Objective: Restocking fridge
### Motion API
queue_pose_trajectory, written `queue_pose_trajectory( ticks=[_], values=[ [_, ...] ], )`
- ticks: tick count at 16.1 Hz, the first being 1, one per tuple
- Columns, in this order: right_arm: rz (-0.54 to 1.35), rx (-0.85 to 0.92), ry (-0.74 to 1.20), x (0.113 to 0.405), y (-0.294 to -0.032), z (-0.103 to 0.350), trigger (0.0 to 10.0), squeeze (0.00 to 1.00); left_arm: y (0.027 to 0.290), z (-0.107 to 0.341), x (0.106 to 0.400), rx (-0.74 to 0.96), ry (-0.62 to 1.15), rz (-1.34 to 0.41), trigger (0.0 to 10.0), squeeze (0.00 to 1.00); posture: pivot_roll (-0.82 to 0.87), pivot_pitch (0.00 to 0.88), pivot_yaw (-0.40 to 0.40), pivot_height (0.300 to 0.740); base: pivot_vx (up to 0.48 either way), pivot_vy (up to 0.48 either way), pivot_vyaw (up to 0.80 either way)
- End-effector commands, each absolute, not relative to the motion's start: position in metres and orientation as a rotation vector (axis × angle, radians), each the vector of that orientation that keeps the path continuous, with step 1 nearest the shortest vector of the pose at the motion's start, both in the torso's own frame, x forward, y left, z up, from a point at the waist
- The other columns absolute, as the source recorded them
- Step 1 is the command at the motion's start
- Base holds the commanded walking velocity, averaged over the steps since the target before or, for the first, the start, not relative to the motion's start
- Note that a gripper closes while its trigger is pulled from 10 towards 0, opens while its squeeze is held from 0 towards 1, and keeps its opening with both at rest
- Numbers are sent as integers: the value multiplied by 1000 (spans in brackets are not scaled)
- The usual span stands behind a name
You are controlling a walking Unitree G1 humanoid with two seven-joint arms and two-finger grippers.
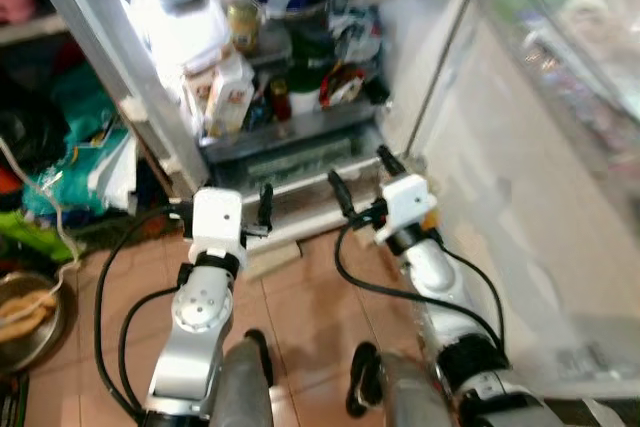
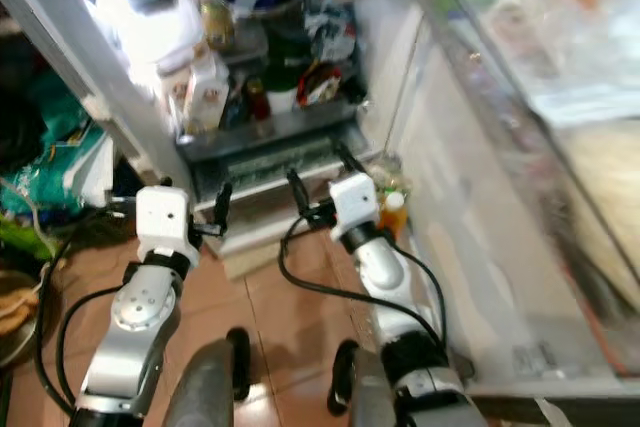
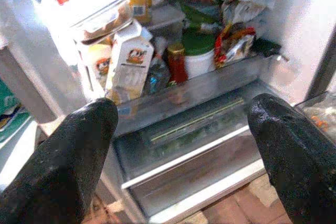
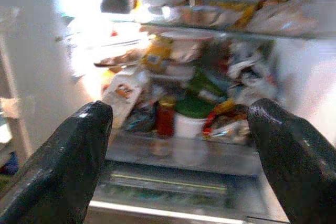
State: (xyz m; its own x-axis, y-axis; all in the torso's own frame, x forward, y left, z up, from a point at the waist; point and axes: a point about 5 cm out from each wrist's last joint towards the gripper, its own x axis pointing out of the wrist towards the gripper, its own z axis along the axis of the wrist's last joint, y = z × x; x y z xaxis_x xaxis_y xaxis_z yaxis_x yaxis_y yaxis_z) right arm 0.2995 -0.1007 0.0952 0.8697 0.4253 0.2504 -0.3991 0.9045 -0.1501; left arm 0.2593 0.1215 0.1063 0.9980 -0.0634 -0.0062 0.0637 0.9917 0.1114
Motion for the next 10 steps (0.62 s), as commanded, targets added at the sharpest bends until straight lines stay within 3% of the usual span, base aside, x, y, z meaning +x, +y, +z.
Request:
queue_pose_trajectory(
  ticks=[1,3,9,10],
  values=[
    [436,-83,-266,295,-102,92,10000,63,123,102,259,109,16,-62,10000,0,117,67,3,740,0,0,0],
    [422,-94,-259,292,-108,90,10000,0,123,103,263,106,12,-64,10000,0,103,62,4,740,-157,0,0],
    [396,-101,-252,293,-116,92,10000,0,118,103,268,100,-2,-71,10000,0,88,59,6,740,-391,0,0],
    [392,-106,-242,293,-118,92,10000,0,118,103,268,91,-7,-70,10000,0,87,63,5,740,0,0,0]
  ],
)
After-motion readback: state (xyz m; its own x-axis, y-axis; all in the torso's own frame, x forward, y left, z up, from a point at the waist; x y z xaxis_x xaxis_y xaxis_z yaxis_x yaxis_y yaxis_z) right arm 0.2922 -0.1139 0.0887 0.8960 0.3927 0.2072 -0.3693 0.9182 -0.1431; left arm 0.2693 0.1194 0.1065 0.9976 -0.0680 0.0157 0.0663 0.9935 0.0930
